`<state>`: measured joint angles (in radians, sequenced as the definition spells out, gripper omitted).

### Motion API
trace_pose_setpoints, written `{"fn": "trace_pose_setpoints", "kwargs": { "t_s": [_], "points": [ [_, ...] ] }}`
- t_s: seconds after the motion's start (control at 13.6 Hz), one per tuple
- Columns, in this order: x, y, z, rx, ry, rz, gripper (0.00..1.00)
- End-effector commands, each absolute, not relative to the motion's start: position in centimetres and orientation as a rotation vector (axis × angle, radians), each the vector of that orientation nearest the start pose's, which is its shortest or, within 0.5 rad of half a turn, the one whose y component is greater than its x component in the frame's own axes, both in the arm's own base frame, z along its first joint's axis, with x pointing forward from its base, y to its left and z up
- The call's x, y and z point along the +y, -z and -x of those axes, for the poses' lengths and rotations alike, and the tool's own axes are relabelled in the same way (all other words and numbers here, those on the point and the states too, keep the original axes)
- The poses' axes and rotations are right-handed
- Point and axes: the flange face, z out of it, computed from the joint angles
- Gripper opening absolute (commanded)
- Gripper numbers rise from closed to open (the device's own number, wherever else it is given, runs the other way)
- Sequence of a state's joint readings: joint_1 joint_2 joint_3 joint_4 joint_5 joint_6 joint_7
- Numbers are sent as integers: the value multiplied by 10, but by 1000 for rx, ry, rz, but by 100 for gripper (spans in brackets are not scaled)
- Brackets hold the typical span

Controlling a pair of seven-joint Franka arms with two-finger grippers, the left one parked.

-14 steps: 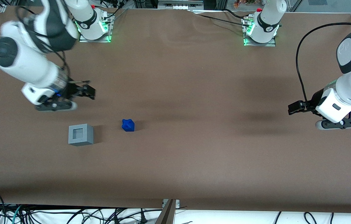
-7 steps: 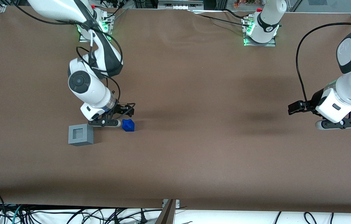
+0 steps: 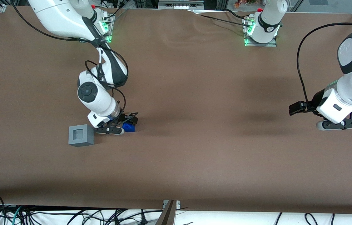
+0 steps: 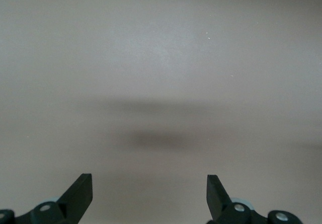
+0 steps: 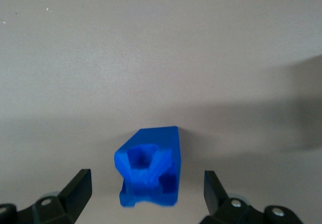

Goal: Insert blue part into gray base with right arm
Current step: 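Lower the right gripper and close it on the blue block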

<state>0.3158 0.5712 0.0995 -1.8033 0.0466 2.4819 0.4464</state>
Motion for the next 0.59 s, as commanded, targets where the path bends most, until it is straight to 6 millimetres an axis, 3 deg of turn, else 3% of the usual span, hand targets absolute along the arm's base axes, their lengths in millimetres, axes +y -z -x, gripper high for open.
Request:
{"fn": "trace_pose_setpoints", "kwargs": {
  "t_s": [0.0,0.07,0.37,0.52],
  "points": [
    [269,-234,-616,146,133,3005,97],
    [269,-233,-616,148,131,3007,93],
    [267,-233,-617,128,137,3014,39],
    [263,-236,-619,108,146,3018,30]
  ]
}}
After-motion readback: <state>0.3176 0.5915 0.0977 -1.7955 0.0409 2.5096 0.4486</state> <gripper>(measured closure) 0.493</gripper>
